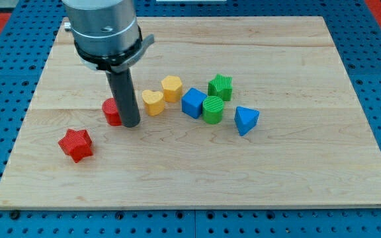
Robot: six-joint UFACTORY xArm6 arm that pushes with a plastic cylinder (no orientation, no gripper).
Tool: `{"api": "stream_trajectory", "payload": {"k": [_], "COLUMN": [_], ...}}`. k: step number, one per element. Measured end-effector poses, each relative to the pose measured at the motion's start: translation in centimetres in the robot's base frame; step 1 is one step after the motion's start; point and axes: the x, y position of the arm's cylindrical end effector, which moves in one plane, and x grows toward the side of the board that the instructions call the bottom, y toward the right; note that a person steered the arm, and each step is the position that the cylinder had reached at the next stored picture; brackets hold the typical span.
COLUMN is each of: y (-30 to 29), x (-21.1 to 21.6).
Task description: Move the yellow heart bottom left to the yellow hexagon
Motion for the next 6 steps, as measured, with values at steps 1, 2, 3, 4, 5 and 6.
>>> {"api": "stream_trajectory", "payload": {"k": [1,2,3,4,5,6], "y": [-2.1,-1.8,0.3,0.9,0.9,0.9], "x": [-1.3,-4.5,-7.8,-7.6,-5.9,-3.3]}}
